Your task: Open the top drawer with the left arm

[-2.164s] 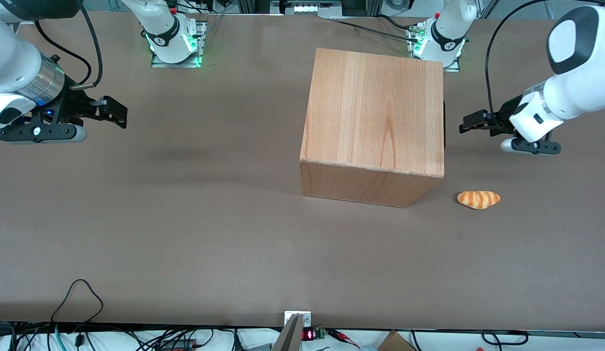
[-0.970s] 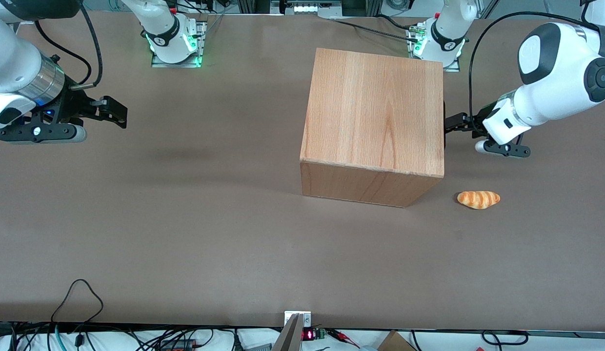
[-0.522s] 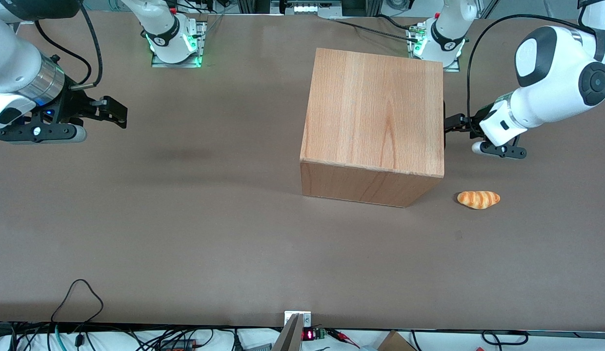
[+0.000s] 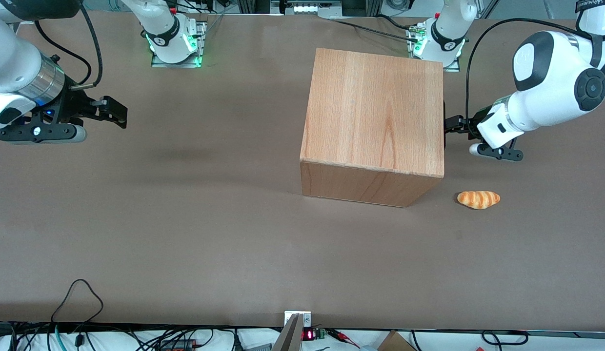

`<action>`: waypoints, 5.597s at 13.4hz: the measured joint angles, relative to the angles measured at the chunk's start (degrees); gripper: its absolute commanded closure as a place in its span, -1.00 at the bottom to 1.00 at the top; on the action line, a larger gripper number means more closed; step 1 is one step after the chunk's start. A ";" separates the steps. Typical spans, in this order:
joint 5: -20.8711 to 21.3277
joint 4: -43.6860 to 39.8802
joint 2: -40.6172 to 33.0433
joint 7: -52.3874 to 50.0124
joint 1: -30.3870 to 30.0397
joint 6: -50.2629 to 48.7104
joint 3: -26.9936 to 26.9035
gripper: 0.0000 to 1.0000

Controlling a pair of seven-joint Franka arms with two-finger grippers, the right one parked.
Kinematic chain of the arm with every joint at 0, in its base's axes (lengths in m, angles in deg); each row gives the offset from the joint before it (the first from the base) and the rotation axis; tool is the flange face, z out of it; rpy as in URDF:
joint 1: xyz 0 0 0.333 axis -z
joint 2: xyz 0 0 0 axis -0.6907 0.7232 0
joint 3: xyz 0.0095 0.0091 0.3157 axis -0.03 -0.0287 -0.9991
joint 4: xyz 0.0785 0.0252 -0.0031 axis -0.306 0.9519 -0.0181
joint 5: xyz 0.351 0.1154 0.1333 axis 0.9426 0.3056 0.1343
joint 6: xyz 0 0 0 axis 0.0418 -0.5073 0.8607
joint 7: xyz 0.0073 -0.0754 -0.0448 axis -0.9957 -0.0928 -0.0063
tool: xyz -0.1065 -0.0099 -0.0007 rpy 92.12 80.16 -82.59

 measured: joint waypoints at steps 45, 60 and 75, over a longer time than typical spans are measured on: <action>4.61 -6.71 2.10 8.03 -19.96 -1.68 -0.42 -1.00; 5.47 -26.72 2.09 4.63 -19.61 -15.49 0.60 -1.00; 13.73 -32.18 1.37 0.91 2.77 -17.74 -12.49 -1.00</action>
